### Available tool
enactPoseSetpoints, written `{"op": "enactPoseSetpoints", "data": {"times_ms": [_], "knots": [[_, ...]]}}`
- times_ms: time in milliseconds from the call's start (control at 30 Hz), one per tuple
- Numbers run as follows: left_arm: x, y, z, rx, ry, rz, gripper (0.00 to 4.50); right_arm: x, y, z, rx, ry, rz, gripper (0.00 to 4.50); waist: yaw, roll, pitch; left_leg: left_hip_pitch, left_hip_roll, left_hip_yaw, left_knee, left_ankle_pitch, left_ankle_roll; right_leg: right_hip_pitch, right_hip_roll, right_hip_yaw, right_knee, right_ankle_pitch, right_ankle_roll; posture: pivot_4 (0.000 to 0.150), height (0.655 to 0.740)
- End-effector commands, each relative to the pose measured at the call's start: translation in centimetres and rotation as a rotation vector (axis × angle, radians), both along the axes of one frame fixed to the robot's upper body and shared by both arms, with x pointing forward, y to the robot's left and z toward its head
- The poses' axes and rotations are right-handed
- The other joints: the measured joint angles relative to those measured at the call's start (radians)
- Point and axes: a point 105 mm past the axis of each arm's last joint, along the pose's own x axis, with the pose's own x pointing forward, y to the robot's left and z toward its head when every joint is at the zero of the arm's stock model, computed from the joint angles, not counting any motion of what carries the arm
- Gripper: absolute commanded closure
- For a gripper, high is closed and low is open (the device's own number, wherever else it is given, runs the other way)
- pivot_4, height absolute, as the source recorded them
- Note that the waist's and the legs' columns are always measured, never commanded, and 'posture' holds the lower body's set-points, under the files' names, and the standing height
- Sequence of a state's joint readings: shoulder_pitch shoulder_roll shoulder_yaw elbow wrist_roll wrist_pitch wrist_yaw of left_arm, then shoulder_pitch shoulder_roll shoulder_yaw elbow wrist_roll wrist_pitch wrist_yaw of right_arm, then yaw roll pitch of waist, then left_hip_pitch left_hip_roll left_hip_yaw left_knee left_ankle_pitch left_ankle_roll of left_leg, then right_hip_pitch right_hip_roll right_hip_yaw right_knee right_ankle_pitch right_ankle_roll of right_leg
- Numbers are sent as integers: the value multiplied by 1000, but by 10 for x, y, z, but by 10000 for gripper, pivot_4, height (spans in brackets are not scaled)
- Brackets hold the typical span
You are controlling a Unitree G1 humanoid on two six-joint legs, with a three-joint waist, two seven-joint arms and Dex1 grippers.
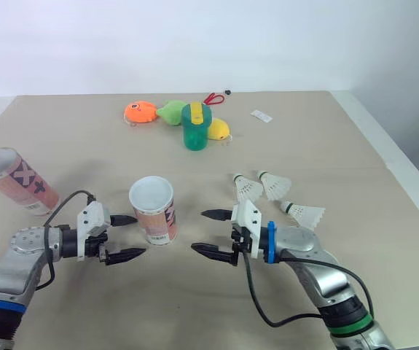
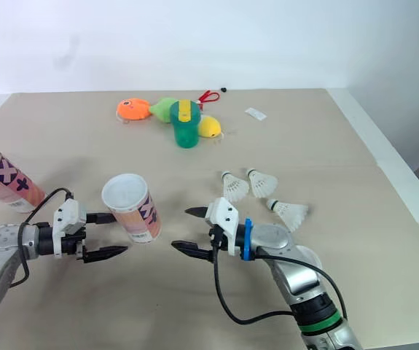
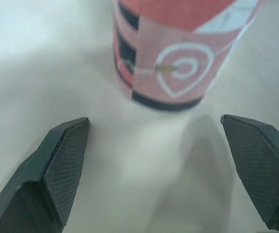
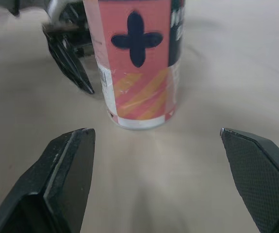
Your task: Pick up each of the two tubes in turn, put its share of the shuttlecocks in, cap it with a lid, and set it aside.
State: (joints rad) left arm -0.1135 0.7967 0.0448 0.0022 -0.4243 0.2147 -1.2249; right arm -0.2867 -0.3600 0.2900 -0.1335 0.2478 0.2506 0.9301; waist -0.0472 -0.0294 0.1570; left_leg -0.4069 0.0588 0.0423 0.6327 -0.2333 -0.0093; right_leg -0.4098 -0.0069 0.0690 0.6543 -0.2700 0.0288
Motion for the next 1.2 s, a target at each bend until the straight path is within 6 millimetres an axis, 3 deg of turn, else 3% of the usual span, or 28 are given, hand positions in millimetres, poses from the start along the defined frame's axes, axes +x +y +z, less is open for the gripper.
{"op": "enactPoseSetpoints", "data": {"times_ms": [33, 267, 667, 833, 1067, 1200], "knots": [[-6, -16, 19, -47, -4, -70, 0, 3, 15, 7, 23, -44, 35, 924, 1, 0, 1, -1, 0, 0, 1, 0, 0, 0, 0, 0, 0, 0, 0, 1500, 7400], [-4, -39, 19, -59, 0, -115, 0, 4, 36, 5, 32, -28, 87, 924, 3, -1, 1, -1, -1, 0, 2, -1, -3, 0, -1, 0, 1, 1, -2, 1500, 7400], [-2, -43, 15, -59, 14, -123, 0, 10, 62, 4, 42, -12, 132, 924, 2, -2, 2, -1, -1, -1, 6, -1, -4, -2, 1, 0, 11, 0, -4, 1500, 7400], [0, -35, 22, -58, -2, -91, 0, 10, 59, 7, 65, -13, 127, 924, 2, -2, 2, 0, -1, -1, 6, -1, -5, -2, 1, 0, 12, 0, -5, 1500, 7400], [6, -20, 56, -71, -75, -36, 0, 5, 43, 27, 130, -14, 84, 924, 3, -2, 2, -1, -1, -1, 6, -1, -5, -2, 0, 0, 12, 0, -4, 1500, 7400], [7, -23, 69, -89, -86, -46, 0, 1, 37, 32, 135, -16, 67, 15891, 3, -2, 2, -1, -2, -2, 7, -1, -5, -1, 0, 0, 12, -1, -4, 1500, 7400]]}}
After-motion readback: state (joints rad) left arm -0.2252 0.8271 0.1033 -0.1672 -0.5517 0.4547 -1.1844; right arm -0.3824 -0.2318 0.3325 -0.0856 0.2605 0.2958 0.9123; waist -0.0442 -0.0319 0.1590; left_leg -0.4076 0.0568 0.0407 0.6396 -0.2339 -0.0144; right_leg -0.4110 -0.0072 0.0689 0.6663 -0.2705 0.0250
